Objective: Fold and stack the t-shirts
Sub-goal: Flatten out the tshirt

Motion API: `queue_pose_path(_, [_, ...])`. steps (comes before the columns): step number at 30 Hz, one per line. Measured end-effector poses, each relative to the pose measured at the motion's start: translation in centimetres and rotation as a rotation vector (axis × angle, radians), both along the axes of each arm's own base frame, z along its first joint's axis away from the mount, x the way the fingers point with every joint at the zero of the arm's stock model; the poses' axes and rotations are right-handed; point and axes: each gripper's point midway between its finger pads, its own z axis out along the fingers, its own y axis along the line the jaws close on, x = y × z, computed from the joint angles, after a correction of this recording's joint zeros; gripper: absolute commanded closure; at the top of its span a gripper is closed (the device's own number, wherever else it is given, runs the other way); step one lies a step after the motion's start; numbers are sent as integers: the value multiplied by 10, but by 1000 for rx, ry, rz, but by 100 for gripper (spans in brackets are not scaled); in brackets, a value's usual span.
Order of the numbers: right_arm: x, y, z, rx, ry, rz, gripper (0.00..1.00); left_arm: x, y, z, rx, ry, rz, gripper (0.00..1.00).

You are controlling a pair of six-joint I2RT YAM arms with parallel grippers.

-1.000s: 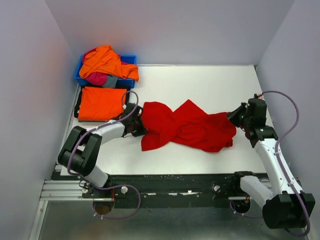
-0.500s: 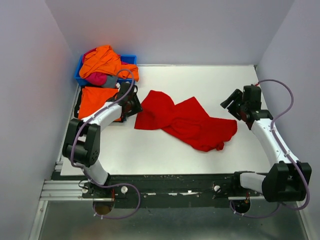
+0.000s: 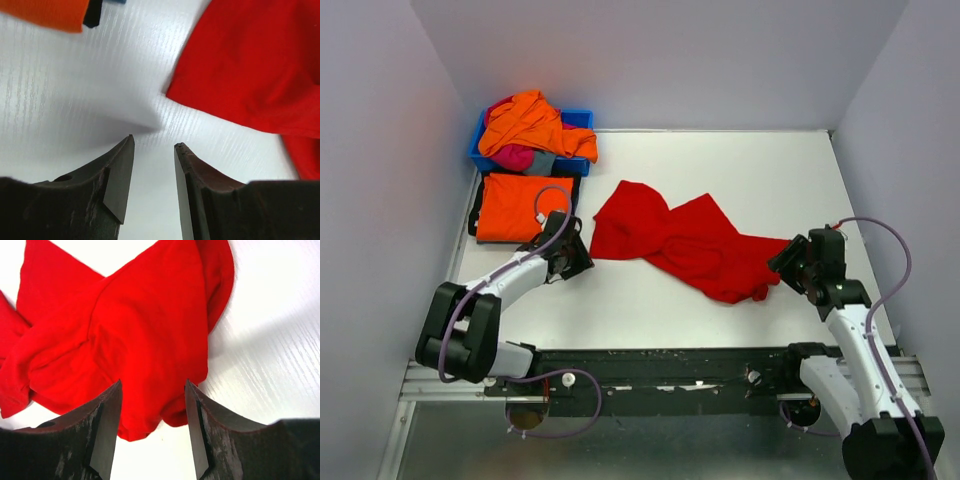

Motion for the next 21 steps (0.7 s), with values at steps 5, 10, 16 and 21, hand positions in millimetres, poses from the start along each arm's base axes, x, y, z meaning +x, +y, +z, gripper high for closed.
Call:
queue_pose_path(5, [-10, 0, 7, 5, -74, -8, 38, 0, 0, -10, -4, 27, 28, 44])
queue_pose_path(10, [-12, 0, 10, 13, -99, -16, 37, 16, -4, -12, -21, 5, 51, 41])
queue_pose_path(16, [-13, 0, 9, 18, -96, -21, 38, 41, -14, -12, -61, -31, 77, 48])
queue_pose_path(21, [-14, 0, 7, 21, -87, -26, 38, 57, -16, -15, -87, -59, 105, 88])
